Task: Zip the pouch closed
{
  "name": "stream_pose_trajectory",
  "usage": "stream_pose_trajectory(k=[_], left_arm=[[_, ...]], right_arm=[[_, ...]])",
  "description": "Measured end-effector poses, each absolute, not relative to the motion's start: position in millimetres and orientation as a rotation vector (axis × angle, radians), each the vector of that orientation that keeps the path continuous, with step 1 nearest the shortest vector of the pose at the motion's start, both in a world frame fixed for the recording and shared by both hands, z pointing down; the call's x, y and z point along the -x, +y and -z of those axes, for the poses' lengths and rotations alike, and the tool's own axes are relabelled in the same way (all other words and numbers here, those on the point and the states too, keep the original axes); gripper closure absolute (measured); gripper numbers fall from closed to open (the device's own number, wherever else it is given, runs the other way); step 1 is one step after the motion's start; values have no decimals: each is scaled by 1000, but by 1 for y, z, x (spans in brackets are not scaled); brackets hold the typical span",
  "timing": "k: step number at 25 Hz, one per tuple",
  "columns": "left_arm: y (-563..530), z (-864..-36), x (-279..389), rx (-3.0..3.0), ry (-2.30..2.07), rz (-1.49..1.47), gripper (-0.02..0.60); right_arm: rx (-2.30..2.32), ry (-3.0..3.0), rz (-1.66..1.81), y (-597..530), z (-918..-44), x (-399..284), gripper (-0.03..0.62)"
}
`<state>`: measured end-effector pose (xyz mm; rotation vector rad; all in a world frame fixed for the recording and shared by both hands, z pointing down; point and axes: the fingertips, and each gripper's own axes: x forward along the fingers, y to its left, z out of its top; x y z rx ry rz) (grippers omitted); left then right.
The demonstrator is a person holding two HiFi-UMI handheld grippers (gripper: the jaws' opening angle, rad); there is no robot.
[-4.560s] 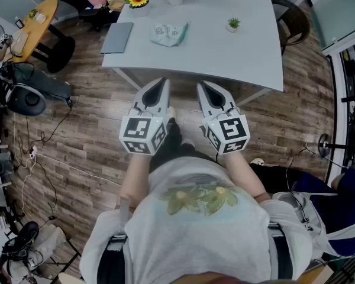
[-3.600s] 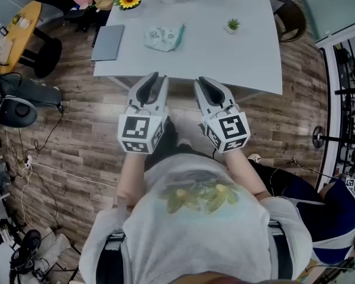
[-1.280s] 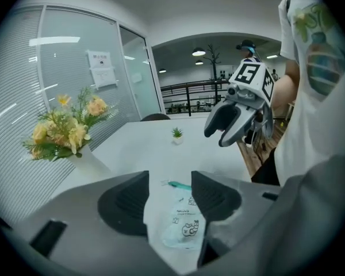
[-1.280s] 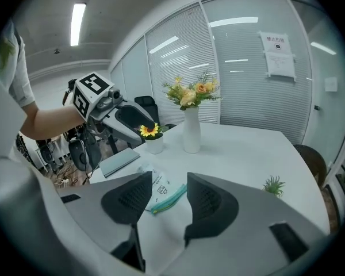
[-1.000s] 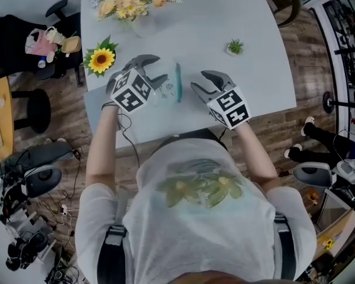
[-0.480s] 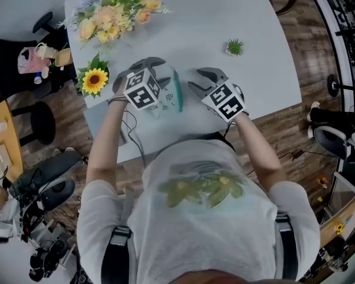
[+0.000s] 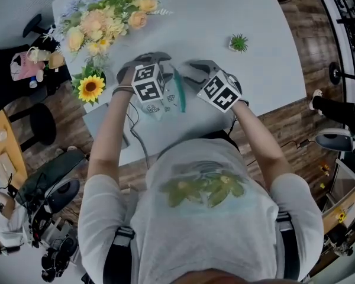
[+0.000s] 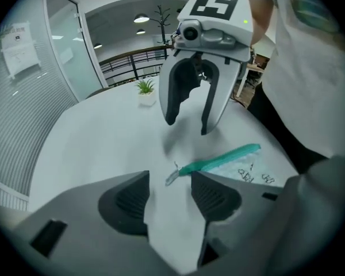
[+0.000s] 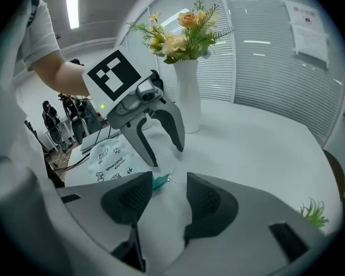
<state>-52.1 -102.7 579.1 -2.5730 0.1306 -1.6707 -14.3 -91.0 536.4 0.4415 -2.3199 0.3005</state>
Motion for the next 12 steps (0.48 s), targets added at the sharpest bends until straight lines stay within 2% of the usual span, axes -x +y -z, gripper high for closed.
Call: stream_pose_trajectory(k=[7,12], left_arm=[[-104,-603,51,2495,-49,1714,364],[-101,-612,48,2455,-150,1695,379]], right_arm=[[-364,-2263,-225,-98,-559,20,398],[-322,-2225,-185,-100,-575,24,422]])
